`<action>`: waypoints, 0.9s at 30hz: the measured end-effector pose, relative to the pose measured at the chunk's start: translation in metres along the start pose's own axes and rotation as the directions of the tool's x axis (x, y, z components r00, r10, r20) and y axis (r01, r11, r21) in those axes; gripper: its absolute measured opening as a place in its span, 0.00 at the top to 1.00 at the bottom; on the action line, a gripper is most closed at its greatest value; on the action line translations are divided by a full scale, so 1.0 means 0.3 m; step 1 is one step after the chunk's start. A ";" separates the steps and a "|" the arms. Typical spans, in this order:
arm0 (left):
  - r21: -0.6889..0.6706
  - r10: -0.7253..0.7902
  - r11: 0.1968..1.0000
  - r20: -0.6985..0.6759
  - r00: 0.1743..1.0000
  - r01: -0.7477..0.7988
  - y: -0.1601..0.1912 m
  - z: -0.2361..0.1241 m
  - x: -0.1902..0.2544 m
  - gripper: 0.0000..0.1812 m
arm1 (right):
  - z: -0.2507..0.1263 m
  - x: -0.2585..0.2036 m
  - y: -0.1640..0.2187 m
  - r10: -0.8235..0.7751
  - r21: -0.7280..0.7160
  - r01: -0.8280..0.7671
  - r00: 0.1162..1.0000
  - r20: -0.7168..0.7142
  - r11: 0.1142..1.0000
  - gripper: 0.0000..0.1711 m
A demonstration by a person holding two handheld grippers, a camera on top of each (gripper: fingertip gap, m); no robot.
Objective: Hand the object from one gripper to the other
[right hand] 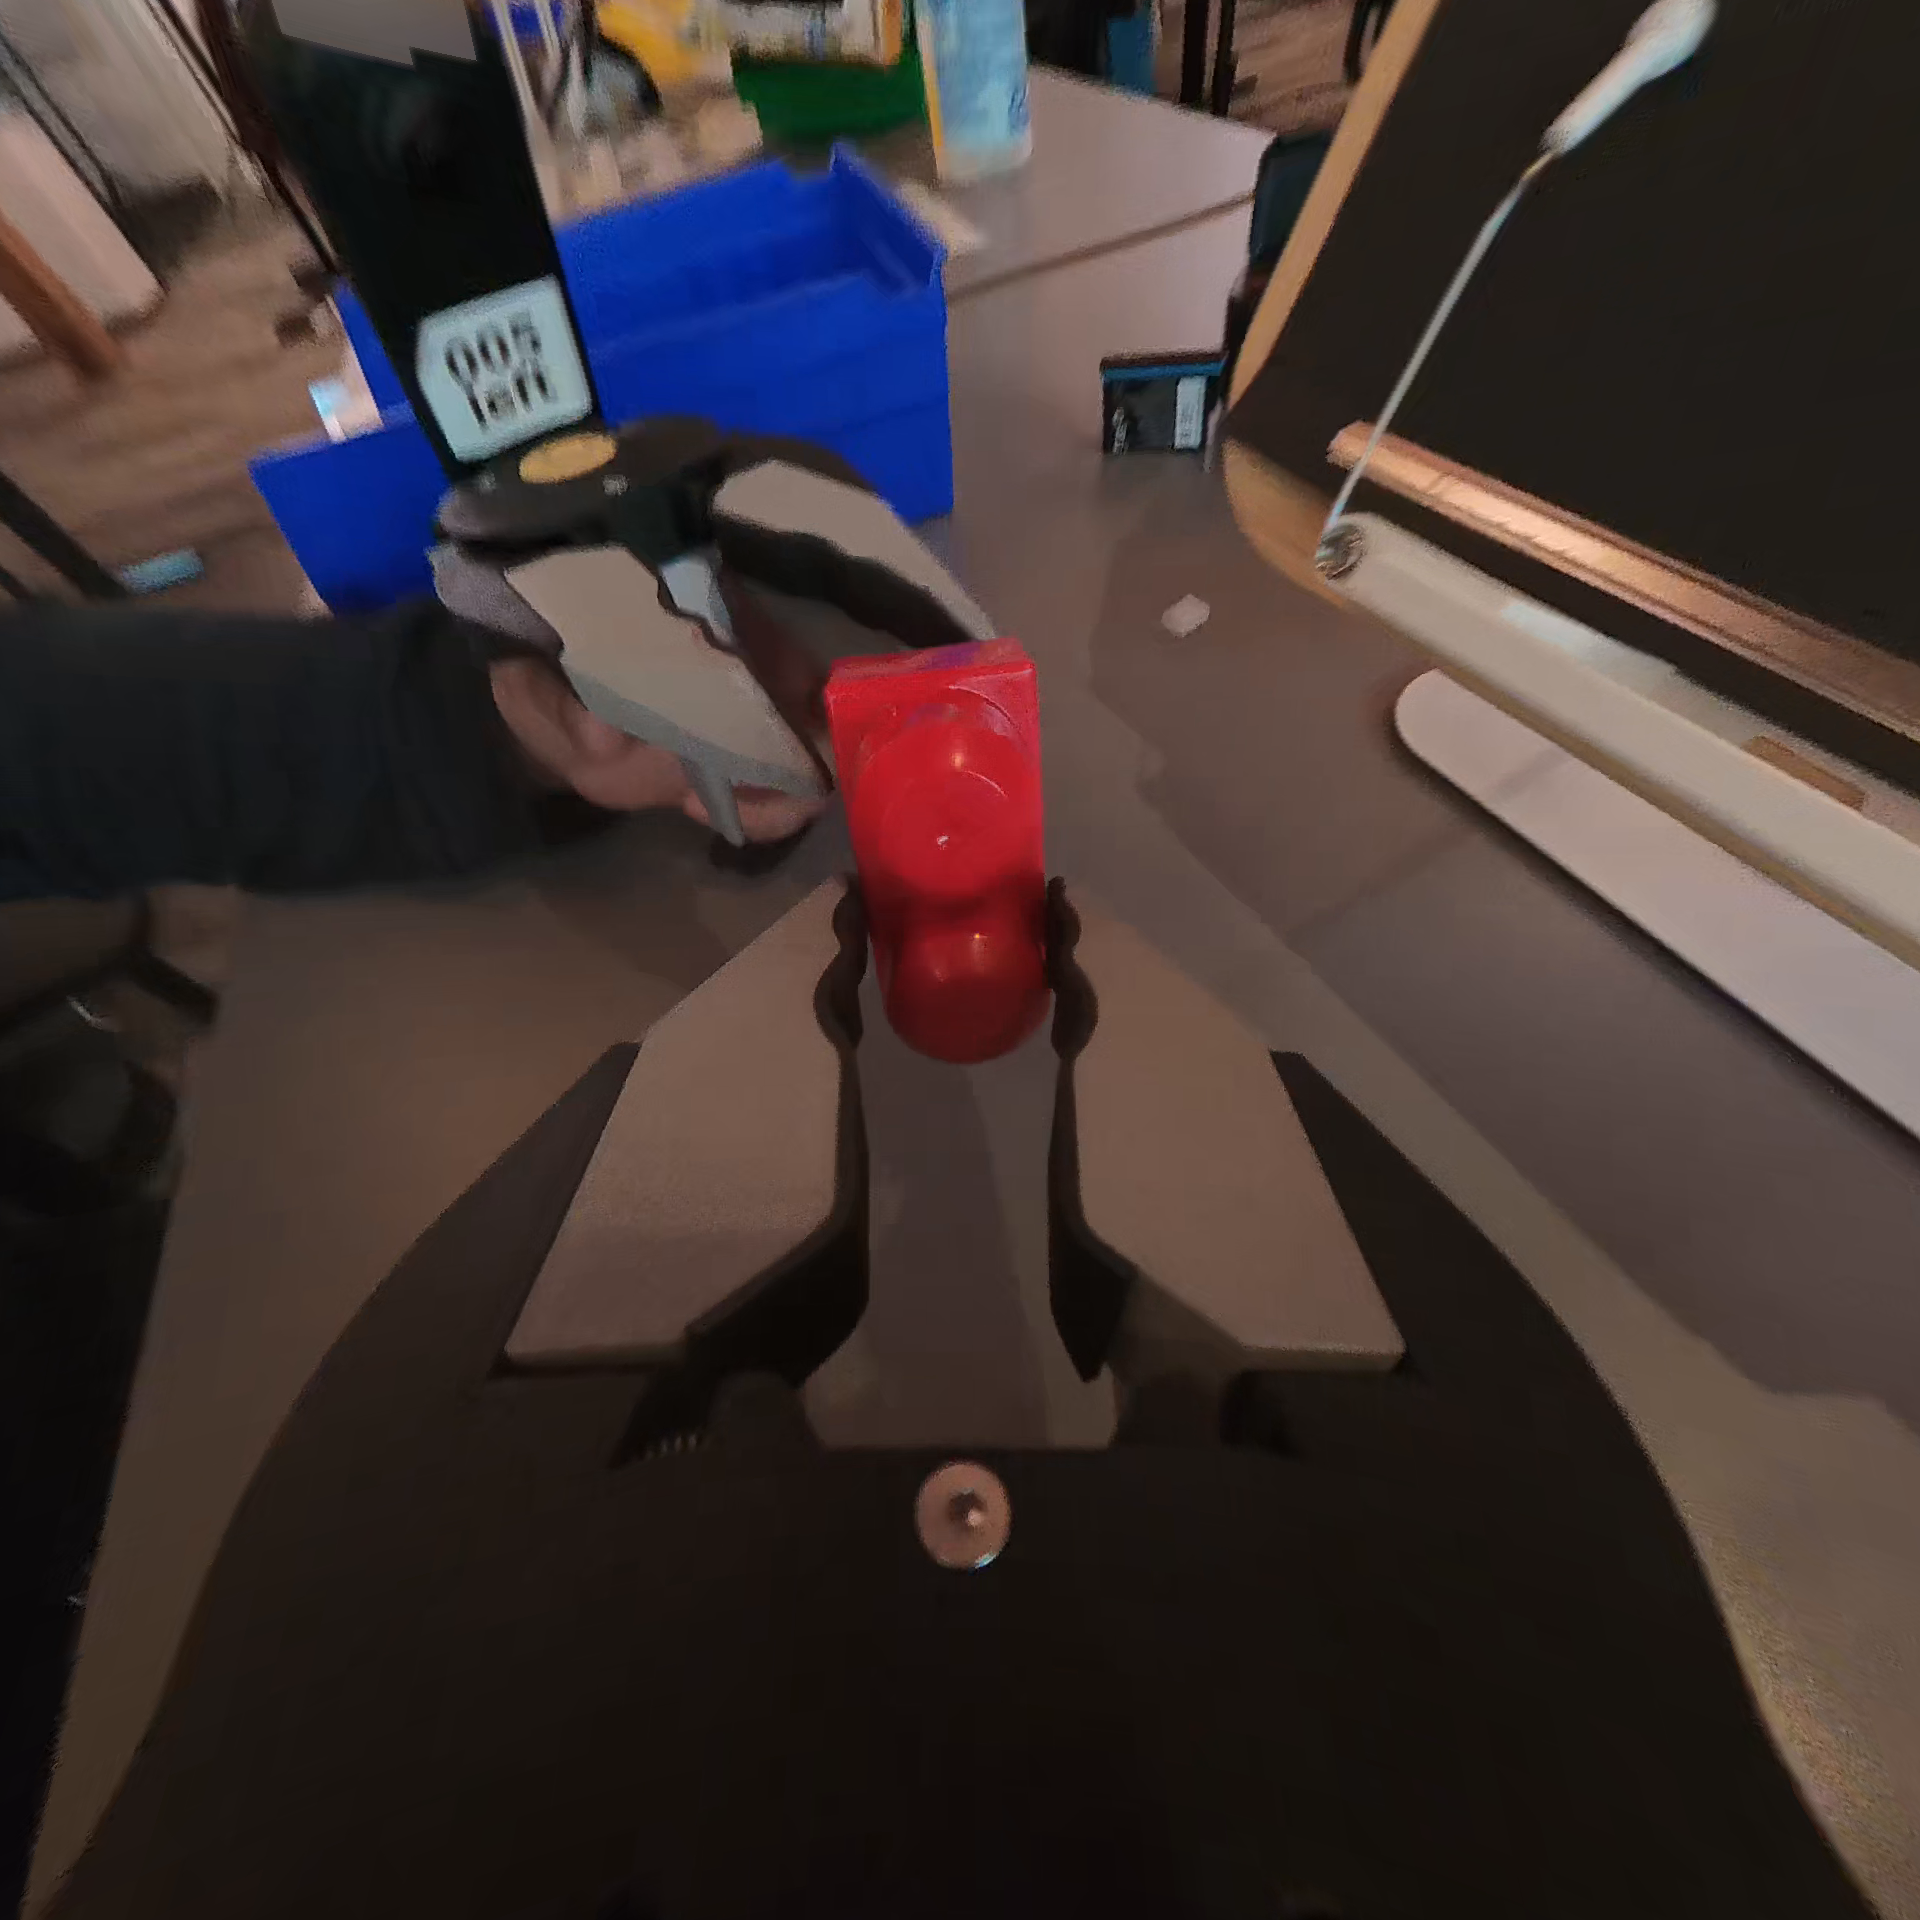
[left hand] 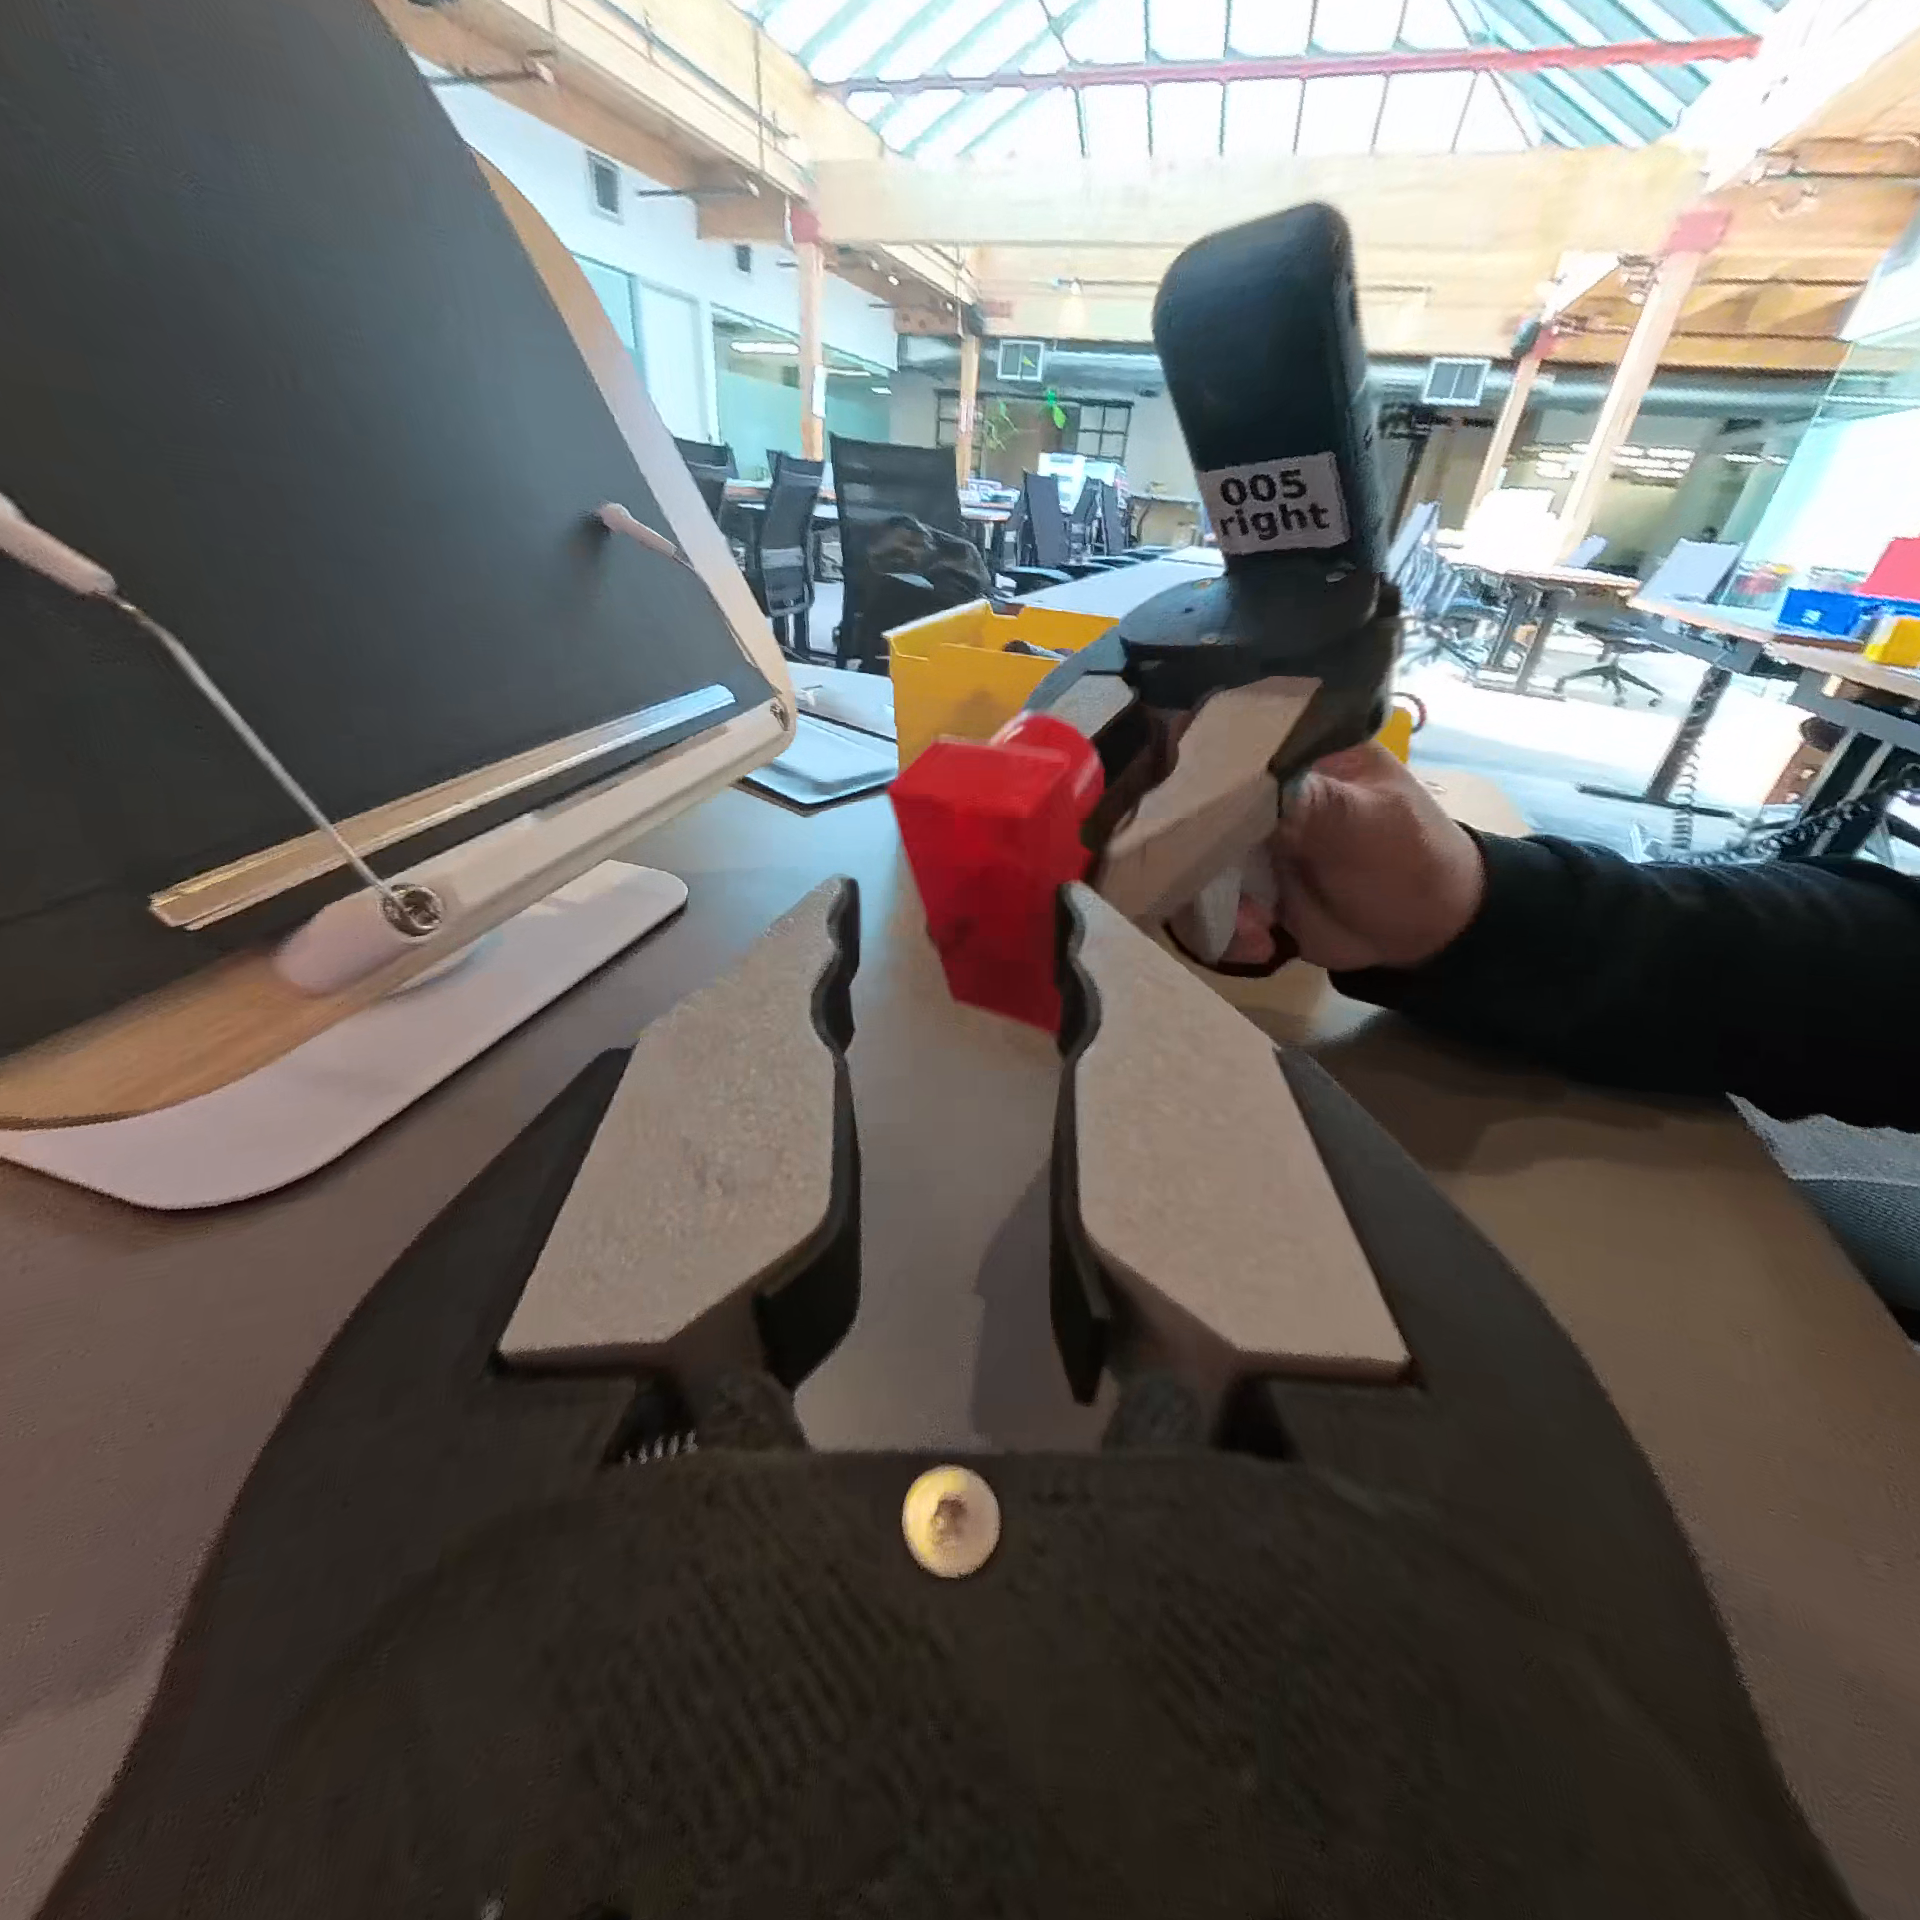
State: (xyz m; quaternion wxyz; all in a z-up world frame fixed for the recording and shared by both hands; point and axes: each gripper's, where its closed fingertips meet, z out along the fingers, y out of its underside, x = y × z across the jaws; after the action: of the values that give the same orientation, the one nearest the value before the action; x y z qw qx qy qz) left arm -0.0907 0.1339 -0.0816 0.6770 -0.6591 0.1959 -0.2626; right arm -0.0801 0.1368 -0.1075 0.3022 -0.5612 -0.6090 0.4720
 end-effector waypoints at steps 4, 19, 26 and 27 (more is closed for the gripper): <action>0.013 -0.036 0.999 0.003 0.999 0.036 -0.005 -0.005 -0.015 0.83 | -0.066 -0.008 -0.082 0.176 0.164 -0.207 0.967 0.186 0.965 0.82; -0.043 0.200 0.979 0.077 0.977 -0.197 0.013 0.012 0.010 0.75 | -0.108 0.023 -0.126 0.304 0.260 -0.402 0.888 0.344 0.878 0.82; -0.054 0.460 0.888 0.132 0.878 -0.457 -0.014 0.020 0.067 0.76 | -0.064 -0.034 -0.099 0.341 0.156 -0.444 0.832 0.437 0.882 0.82; -0.037 0.482 0.875 0.134 0.866 -0.482 -0.028 0.017 0.079 0.77 | -0.060 -0.041 -0.096 0.352 0.142 -0.458 0.817 0.457 0.878 0.82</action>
State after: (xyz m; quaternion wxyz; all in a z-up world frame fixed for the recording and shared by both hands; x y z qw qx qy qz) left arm -0.0697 0.1233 -0.0711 0.7322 -0.6068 0.3069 -0.0386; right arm -0.0731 0.1313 -0.0724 0.1238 -0.5224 -0.4616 0.7062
